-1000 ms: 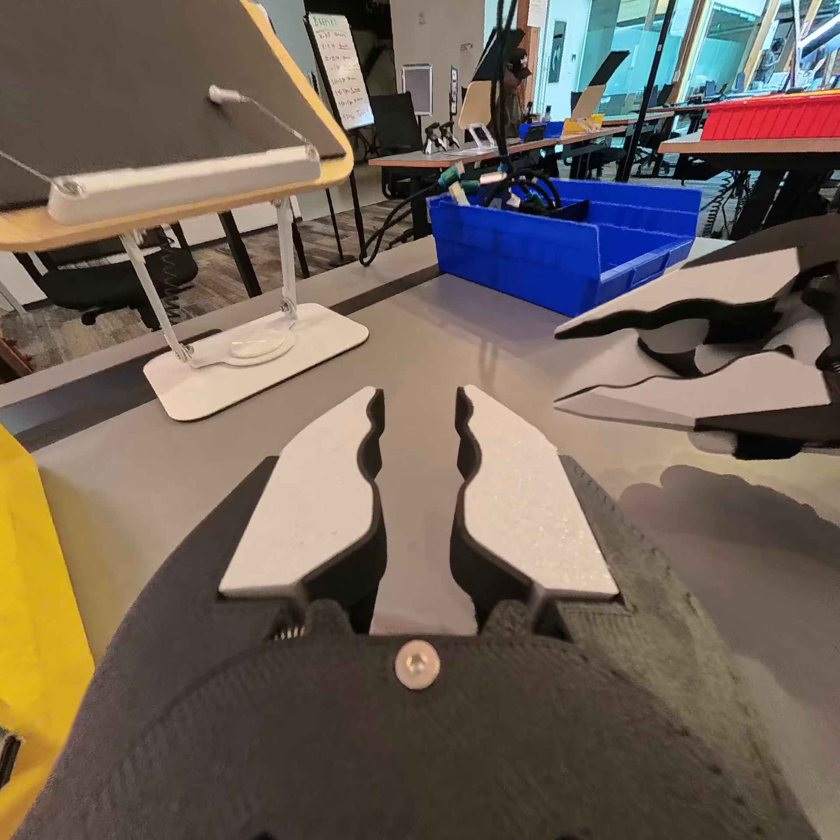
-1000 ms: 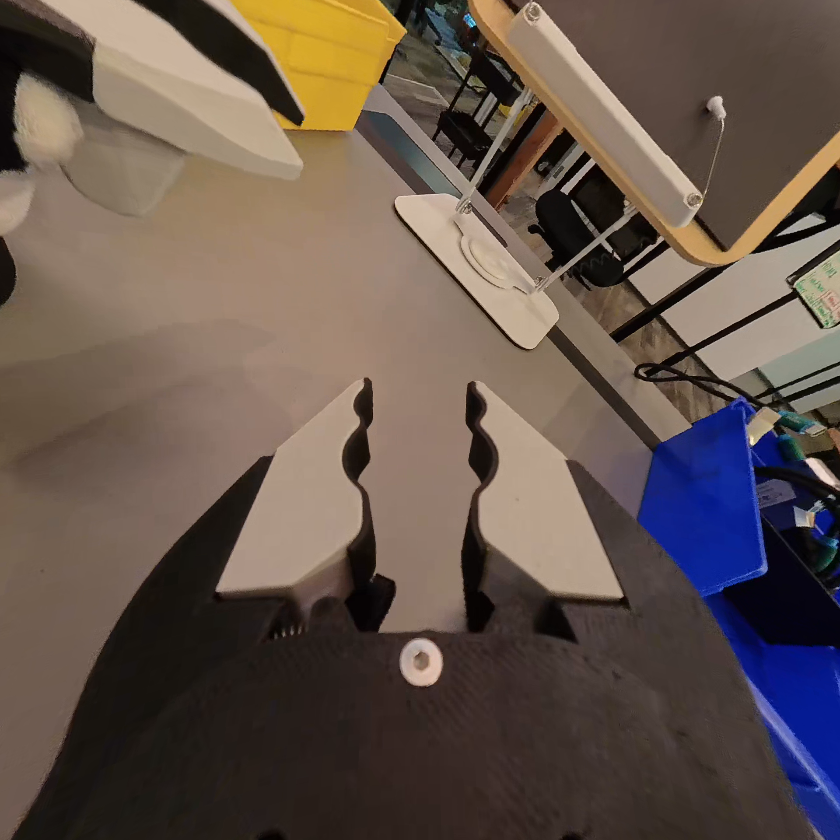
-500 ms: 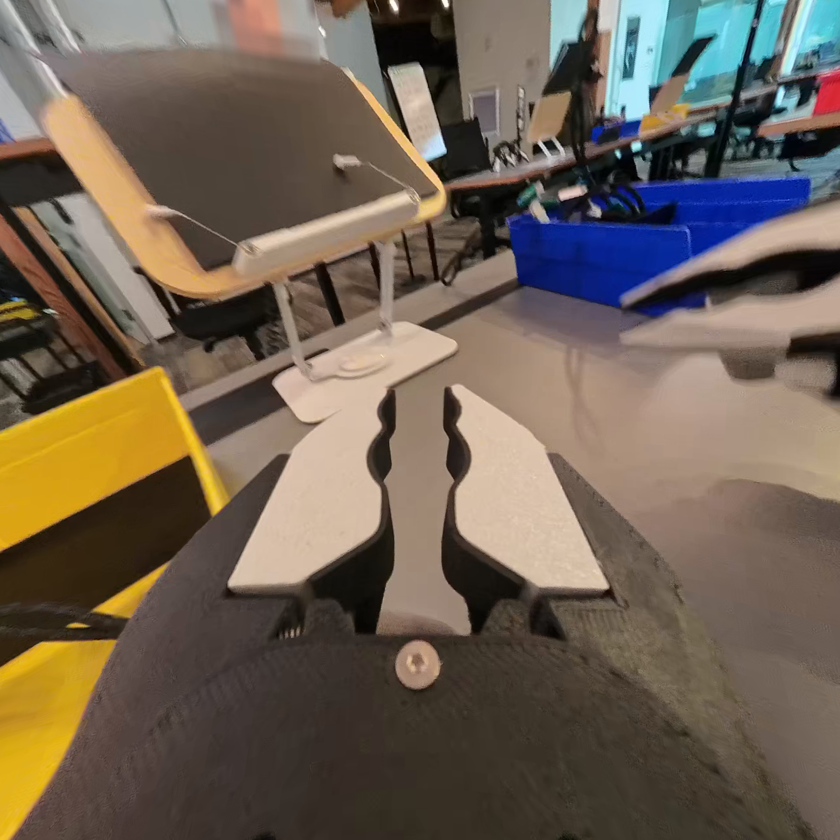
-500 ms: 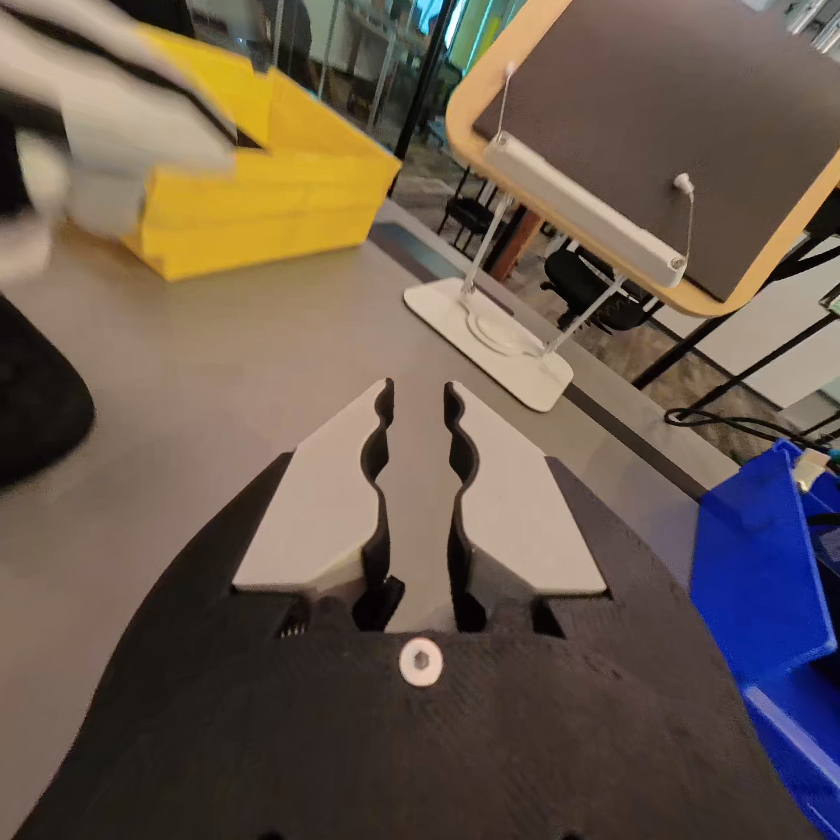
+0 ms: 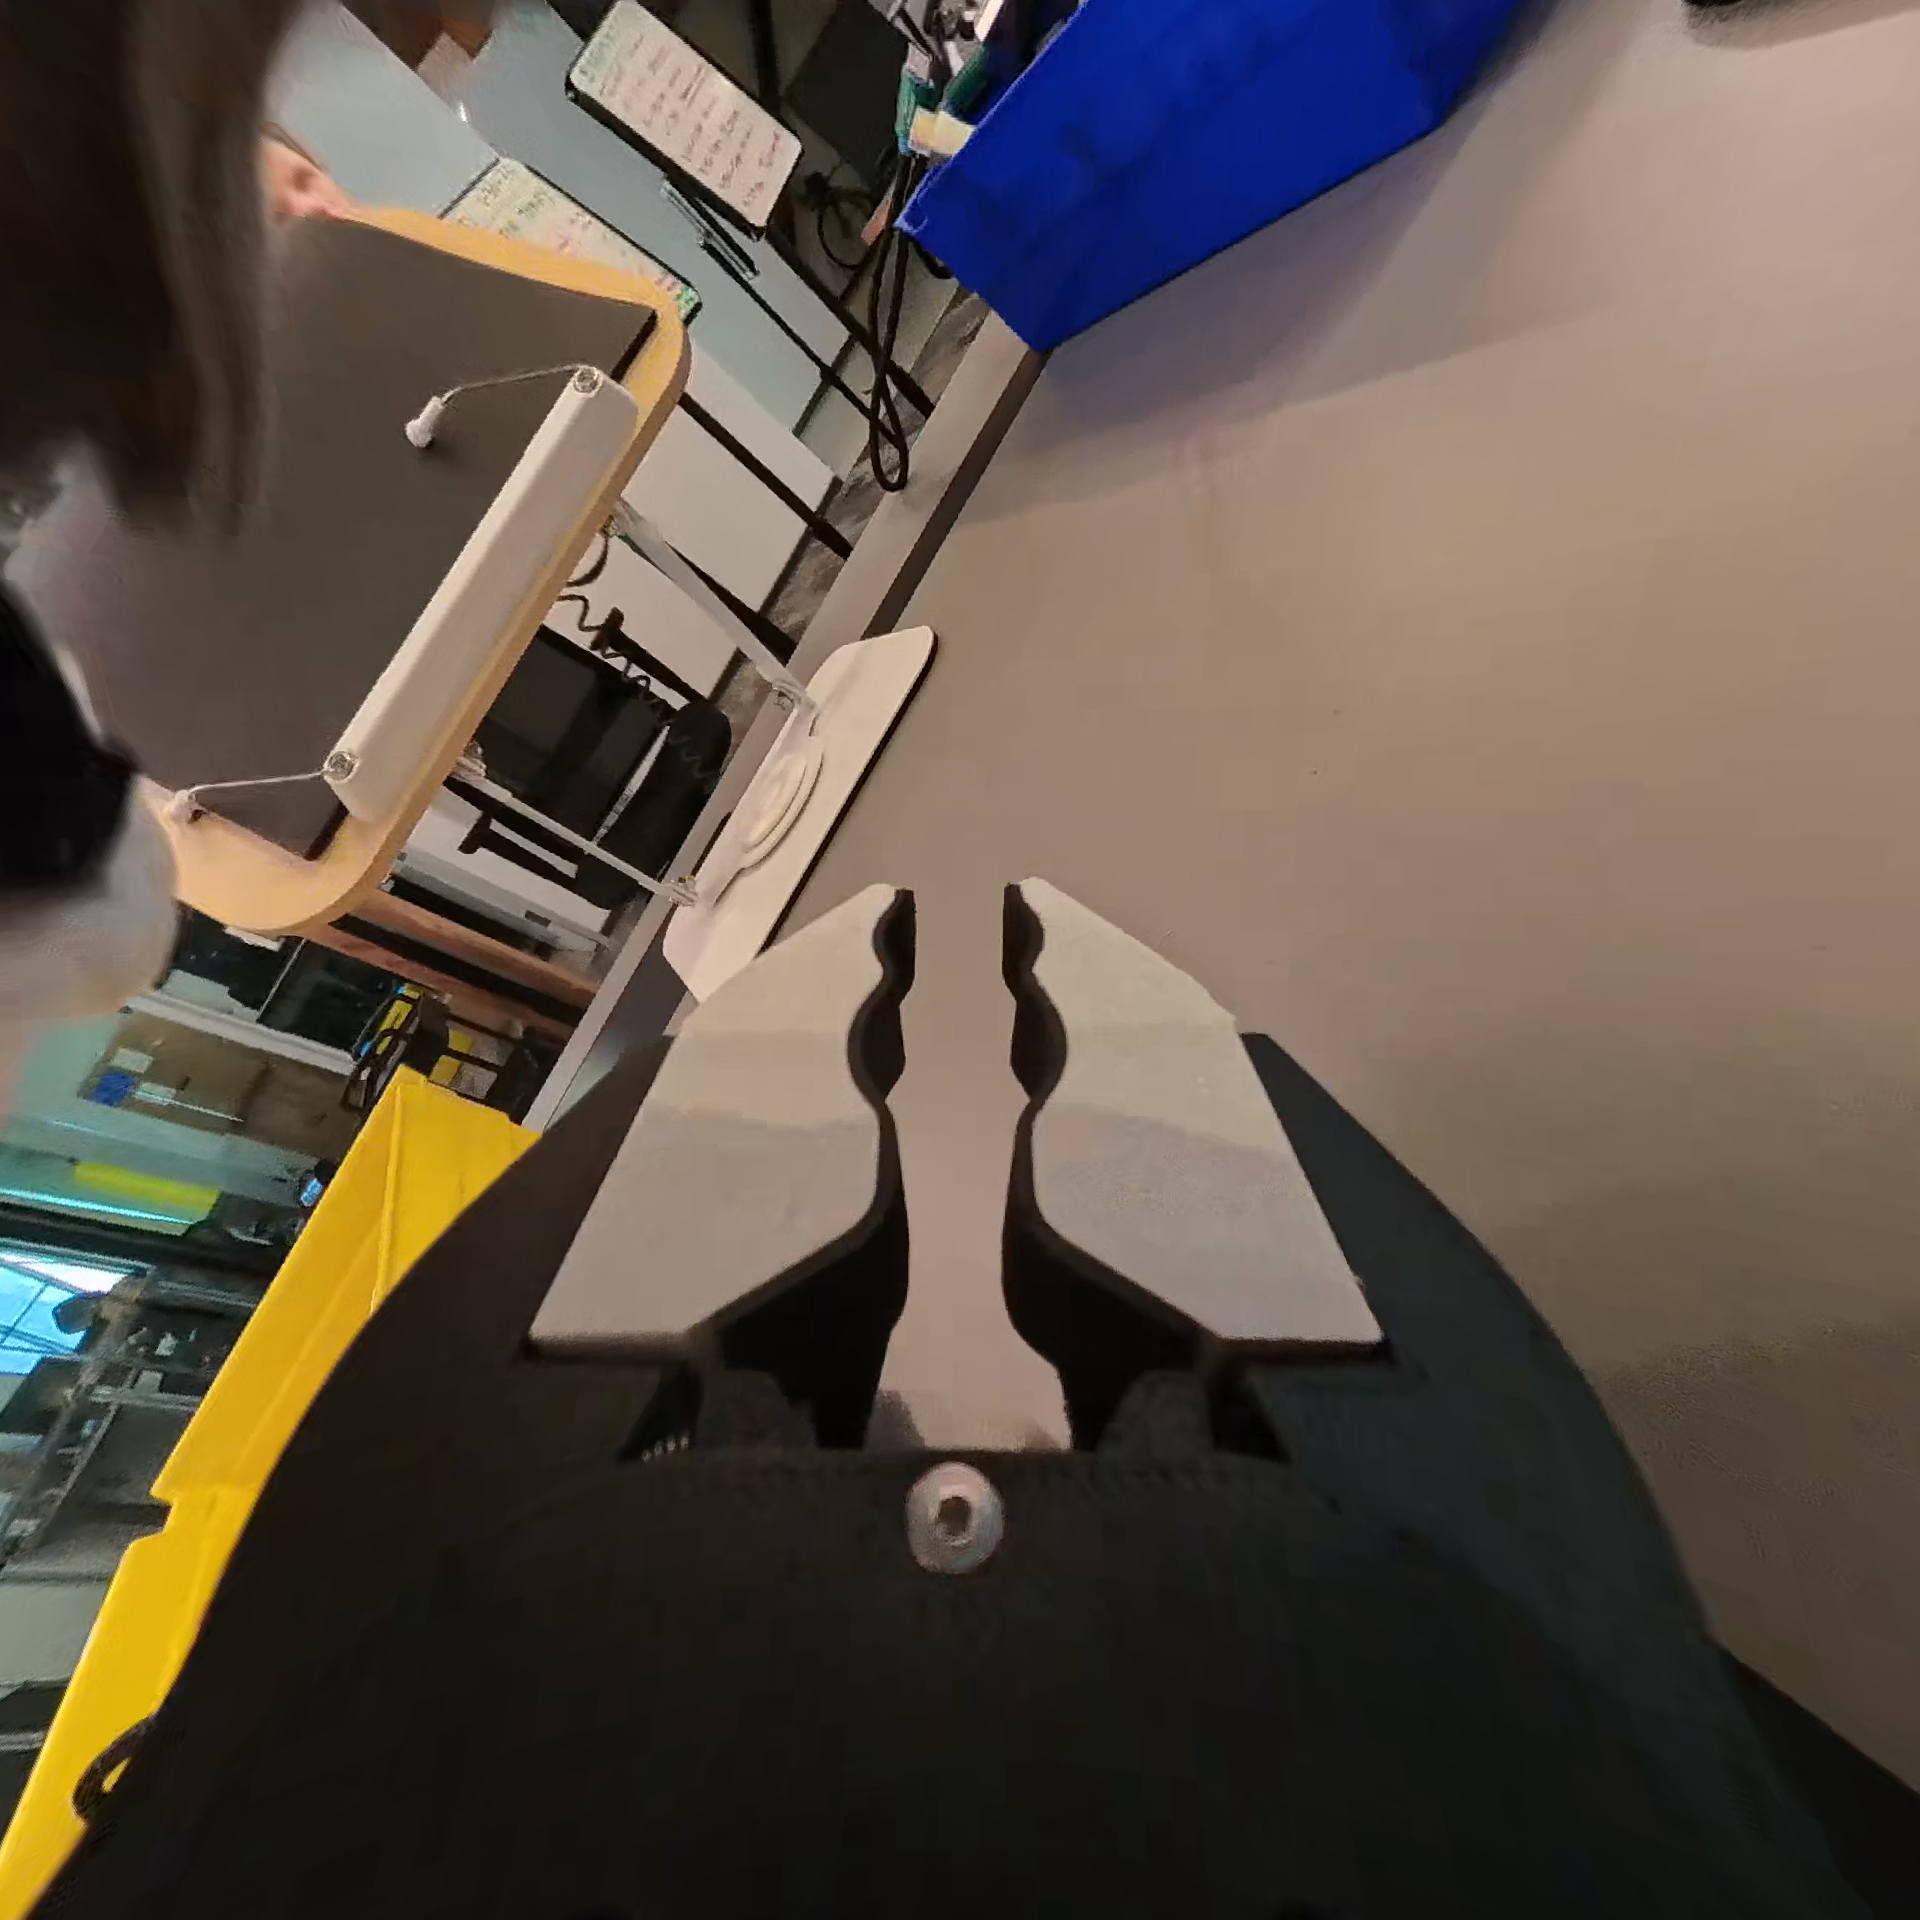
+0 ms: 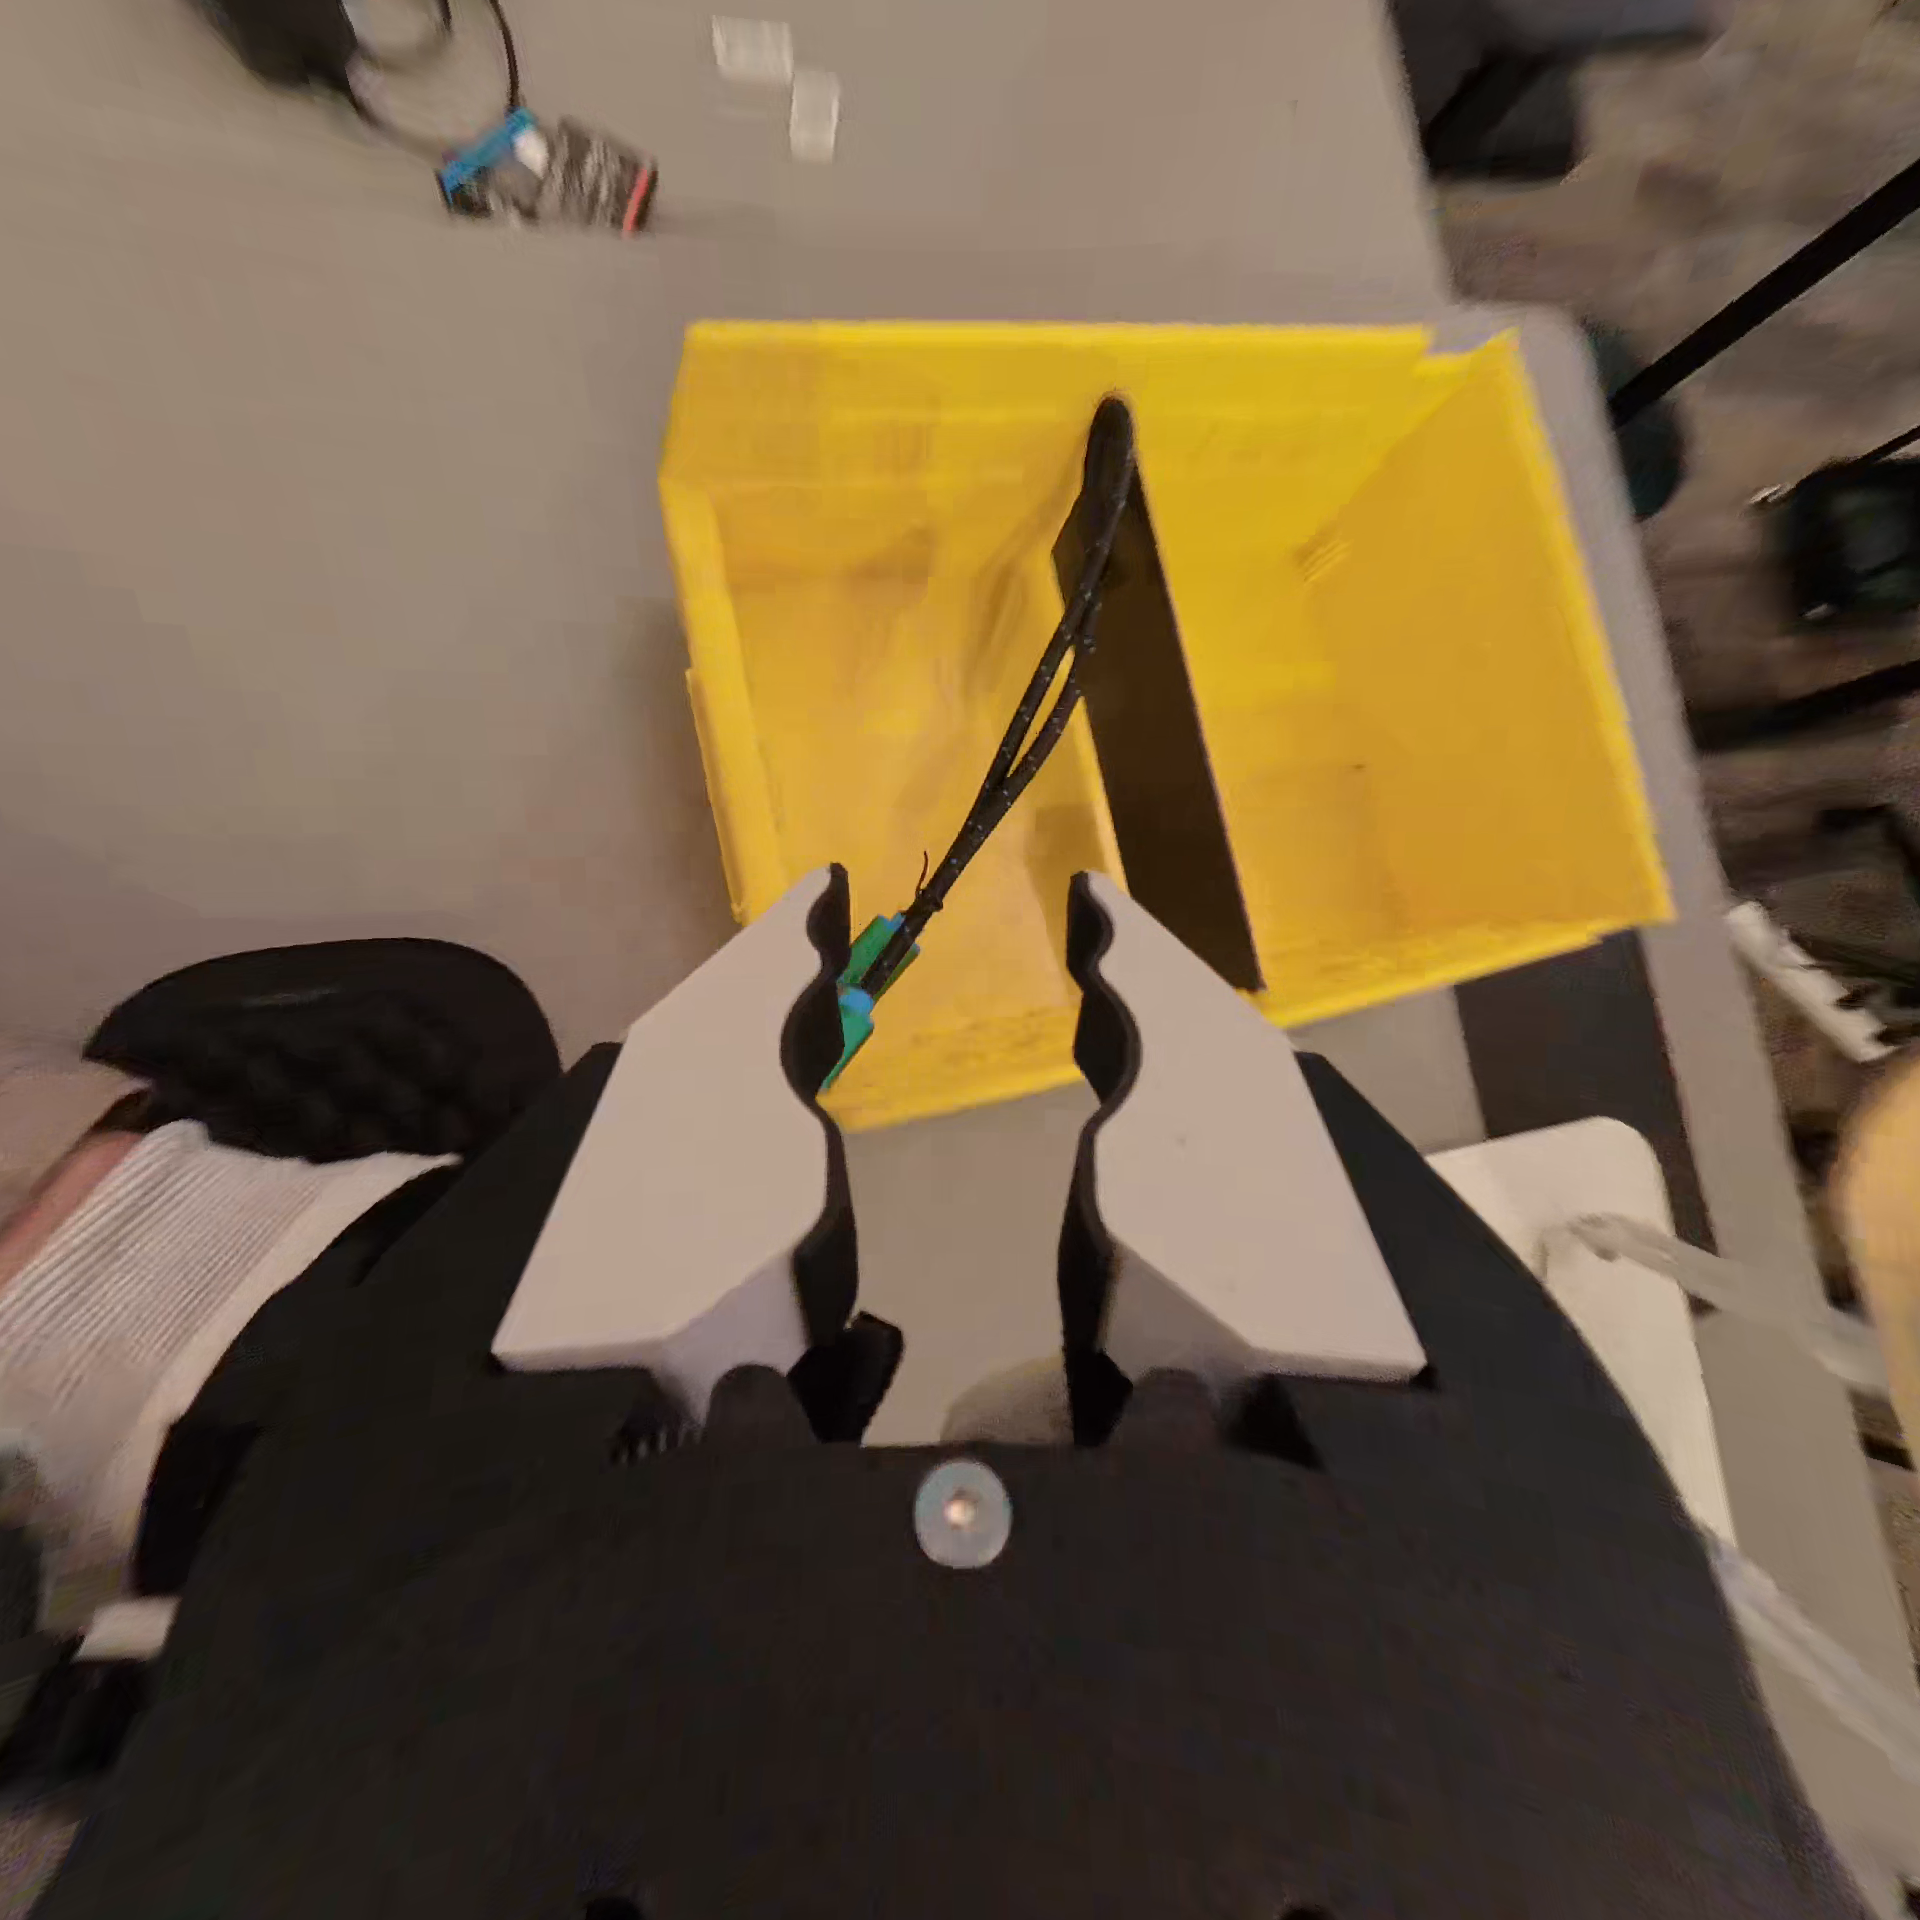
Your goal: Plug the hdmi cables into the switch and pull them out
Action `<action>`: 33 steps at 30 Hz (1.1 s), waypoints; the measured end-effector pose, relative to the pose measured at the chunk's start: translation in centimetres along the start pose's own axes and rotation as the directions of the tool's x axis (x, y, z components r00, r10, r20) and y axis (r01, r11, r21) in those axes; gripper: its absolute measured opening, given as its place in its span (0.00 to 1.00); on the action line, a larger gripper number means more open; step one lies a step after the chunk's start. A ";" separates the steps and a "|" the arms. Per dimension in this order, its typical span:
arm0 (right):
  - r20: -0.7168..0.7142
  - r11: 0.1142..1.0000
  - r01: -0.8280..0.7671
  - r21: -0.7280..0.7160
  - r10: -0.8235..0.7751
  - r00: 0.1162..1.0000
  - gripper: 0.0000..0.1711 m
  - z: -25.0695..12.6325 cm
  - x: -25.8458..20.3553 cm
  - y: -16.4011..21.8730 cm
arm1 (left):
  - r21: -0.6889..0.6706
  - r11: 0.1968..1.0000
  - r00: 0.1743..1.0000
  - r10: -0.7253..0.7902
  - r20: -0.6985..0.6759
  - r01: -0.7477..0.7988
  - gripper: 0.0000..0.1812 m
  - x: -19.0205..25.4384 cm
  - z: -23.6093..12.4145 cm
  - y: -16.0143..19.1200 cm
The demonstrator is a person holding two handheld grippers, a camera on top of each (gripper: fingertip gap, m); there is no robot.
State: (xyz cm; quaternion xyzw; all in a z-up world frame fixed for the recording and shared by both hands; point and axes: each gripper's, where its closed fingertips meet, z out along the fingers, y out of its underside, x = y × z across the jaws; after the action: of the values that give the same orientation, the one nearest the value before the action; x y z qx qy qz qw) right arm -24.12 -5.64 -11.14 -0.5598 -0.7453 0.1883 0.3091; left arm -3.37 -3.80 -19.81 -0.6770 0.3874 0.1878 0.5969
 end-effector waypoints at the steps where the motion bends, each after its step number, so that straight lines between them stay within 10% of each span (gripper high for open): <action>1: 0.040 0.998 -0.004 -0.057 0.006 0.999 0.26 2.1 0.1 0.1 | 0.002 1.000 1.000 -0.003 -0.002 0.004 0.09 0.0 0.0 0.0; 10: 0.160 0.901 0.109 -0.420 -0.045 0.986 0.32 12.6 0.9 3.6 | 0.032 0.999 0.999 -0.044 -0.011 0.044 0.08 -0.2 -0.3 -0.1; 18: 0.149 0.859 0.163 -0.485 -0.103 0.983 0.06 14.5 2.0 5.0 | 0.044 0.998 0.999 -0.051 -0.007 0.051 0.08 -0.3 -0.5 -0.2; 26: 0.077 0.978 0.085 -0.191 -0.071 0.994 0.02 9.9 3.2 0.0 | 0.047 0.997 0.999 -0.053 -0.005 0.054 0.08 -0.4 -0.5 -0.2; 33: -0.037 0.986 0.007 0.169 -0.001 0.999 0.02 -2.9 4.1 -2.6 | 0.074 0.993 0.995 -0.094 0.022 0.092 0.08 -1.2 -0.9 -0.4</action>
State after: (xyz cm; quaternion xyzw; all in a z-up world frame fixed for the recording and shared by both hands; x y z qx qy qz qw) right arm -24.78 -2.68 -6.36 -0.5334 -0.7222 0.2398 0.3694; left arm -4.01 -4.30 -18.48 -0.6698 0.3545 0.1541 0.6341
